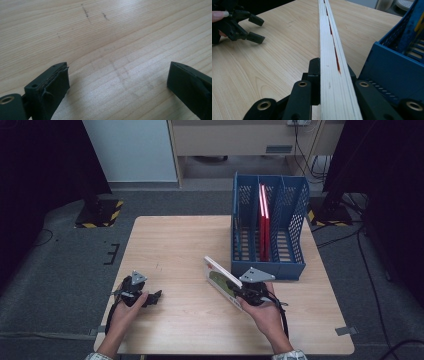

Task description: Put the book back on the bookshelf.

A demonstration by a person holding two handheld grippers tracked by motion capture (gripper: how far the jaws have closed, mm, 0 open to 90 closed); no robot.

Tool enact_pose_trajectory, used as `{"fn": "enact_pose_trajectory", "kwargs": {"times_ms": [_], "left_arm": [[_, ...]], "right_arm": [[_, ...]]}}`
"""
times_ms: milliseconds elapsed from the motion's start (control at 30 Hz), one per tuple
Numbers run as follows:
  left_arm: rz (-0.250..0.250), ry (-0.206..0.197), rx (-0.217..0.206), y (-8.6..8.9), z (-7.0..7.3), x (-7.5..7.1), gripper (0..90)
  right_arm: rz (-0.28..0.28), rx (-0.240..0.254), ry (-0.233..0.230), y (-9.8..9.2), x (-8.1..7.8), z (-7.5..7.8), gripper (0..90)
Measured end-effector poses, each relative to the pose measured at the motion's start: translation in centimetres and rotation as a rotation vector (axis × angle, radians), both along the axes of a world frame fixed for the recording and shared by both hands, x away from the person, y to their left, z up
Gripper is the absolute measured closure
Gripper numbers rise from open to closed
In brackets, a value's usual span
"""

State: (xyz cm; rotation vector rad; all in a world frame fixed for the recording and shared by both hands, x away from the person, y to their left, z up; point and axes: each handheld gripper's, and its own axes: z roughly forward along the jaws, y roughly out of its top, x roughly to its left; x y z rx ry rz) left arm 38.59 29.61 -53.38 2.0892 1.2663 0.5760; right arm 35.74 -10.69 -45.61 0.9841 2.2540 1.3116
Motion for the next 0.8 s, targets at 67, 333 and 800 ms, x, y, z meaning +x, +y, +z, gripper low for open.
{"fn": "enact_pose_trajectory", "kwargs": {"times_ms": [67, 333, 800], "left_arm": [[0.006, 0.002, 0.000, 0.1, 0.0, 0.0, 3.4], [0.029, 0.007, -0.008, 0.2, -0.1, 0.2, 3.4], [0.035, 0.017, -0.031, 0.2, -0.2, 0.2, 2.7]], "right_arm": [[-0.003, 0.001, 0.000, -0.3, -0.1, 0.0, 76.0], [-0.019, 0.007, -0.002, -1.3, -0.7, -0.1, 75.9], [-0.054, 0.019, -0.003, -3.4, -1.5, -0.1, 75.9]]}}
